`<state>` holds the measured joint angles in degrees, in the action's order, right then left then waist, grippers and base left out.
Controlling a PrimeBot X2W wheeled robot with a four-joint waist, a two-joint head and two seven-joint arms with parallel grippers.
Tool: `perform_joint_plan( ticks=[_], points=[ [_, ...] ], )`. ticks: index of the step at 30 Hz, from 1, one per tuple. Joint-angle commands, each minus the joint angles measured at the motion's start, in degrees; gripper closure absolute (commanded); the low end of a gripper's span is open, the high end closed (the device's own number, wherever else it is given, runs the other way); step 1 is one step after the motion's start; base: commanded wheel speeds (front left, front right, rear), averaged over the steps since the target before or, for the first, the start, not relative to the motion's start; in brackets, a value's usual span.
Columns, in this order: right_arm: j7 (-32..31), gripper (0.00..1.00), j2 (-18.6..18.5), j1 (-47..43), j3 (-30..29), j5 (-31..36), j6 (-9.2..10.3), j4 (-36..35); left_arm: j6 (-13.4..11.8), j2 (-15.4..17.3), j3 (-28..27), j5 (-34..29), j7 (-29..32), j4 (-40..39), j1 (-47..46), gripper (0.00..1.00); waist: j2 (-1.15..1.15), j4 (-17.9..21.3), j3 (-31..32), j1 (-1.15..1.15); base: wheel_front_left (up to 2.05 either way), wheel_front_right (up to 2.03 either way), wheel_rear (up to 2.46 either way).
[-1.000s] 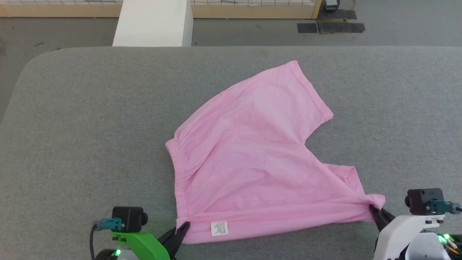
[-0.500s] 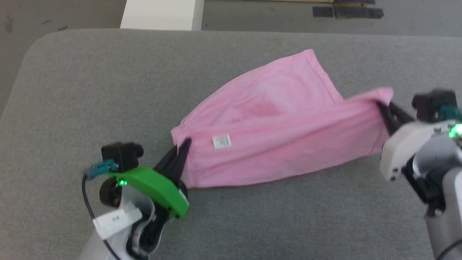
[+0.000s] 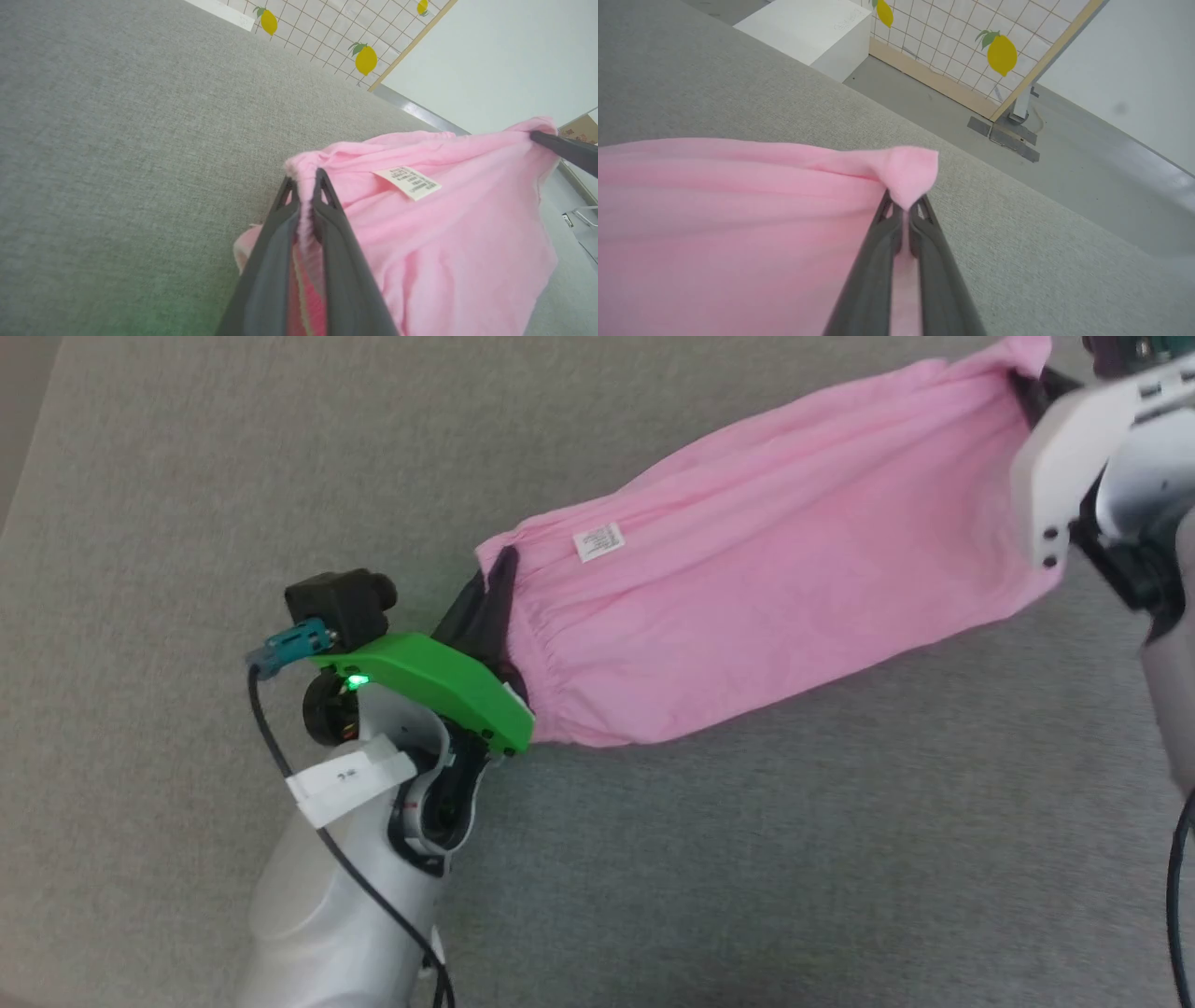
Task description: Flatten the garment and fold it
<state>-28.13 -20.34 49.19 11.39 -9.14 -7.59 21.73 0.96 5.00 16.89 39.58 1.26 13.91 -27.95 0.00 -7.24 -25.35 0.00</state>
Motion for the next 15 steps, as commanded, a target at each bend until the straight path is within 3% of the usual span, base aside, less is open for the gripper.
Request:
perform_joint_plan(
  ticks=[1,11,13,14,15],
  points=[
    [-0.5,1.00,-0.6,2.1,1.1,0.2,0.10,1.9,-0.2,-0.3,0.2,-0.5,-0.8,0.8,-1.1,1.00,0.00,-4.4,-4.9,0.00,0.00,0.00,0.00],
    [-7.4,1.00,-3.7,11.2,8.3,-1.7,0.10,13.0,0.2,-1.5,3.4,-0.1,-3.5,3.7,-3.2,1.00,0.00,-8.1,-8.1,0.00,0.00,0.00,0.00],
    [-9.2,0.55,-3.6,11.8,8.4,-3.7,0.10,14.4,1.1,-1.6,4.1,0.6,-3.5,3.8,-3.2,0.56,0.00,-8.2,-7.9,0.00,0.00,0.00,0.00],
    [-10.2,0.00,-3.6,11.8,8.1,-4.7,0.10,15.2,1.2,-1.7,4.2,1.0,-3.6,3.8,-3.1,0.00,0.00,-8.2,-7.6,0.00,0.00,0.00,0.00],
    [-10.4,0.00,-3.5,11.8,7.9,-5.2,0.10,15.4,1.3,-1.7,4.4,0.9,-3.7,3.8,-3.1,0.00,0.00,-8.1,-7.3,0.00,0.00,0.00,0.00]
  ],
)
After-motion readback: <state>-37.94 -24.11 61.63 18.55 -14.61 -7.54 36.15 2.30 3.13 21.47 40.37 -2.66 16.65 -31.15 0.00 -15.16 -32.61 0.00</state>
